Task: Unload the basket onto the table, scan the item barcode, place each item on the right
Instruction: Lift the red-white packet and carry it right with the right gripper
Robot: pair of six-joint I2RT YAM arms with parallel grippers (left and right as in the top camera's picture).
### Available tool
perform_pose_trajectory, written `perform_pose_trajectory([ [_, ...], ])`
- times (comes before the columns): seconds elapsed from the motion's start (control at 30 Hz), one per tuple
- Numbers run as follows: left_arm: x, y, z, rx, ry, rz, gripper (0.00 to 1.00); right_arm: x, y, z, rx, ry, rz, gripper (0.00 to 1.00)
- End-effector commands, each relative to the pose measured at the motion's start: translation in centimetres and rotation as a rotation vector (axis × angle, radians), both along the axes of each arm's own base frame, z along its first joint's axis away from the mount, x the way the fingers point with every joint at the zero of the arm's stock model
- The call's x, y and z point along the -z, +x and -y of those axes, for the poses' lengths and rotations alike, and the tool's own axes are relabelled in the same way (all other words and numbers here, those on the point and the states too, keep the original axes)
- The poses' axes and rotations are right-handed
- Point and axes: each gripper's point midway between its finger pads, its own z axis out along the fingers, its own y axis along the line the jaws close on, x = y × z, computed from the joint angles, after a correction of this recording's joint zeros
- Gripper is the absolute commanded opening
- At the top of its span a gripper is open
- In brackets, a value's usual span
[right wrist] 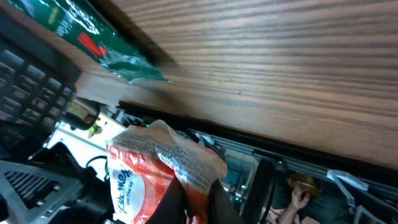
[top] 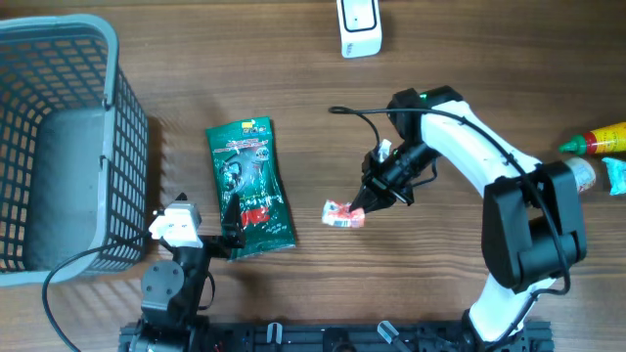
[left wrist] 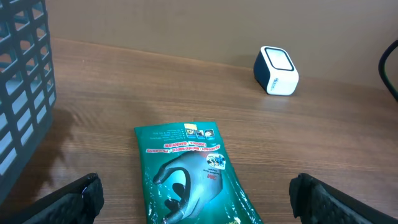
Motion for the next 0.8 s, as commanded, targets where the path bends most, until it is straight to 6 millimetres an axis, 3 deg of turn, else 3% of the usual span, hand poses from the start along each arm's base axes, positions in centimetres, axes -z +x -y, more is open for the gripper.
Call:
perform_pose_trajectory([
  [0.0, 0.1, 0.0, 0.1, 0.008, 0.017, 0.004, 1.00, -0.9, -2.0, -0.2, -0.002, -0.022, 0.000, 0.04],
  [0.33, 0.1, 0.0, 0.1, 0.008, 0.017, 0.004, 1.00, -0.3, -6.6, 0.6, 0.069, 0.016, -0.016, 0.04],
  [0.63, 0.1, 0.0, 0.1, 0.008, 0.017, 0.004, 1.00, -0.1, -6.5, 0.6, 0.064, 0.023, 0.003, 0.04],
  [0.77, 0.1, 0.0, 0.1, 0.008, 0.017, 0.004, 1.00, -0.8, -5.3, 0.2, 0.061, 0.081, 0.098, 0.04],
])
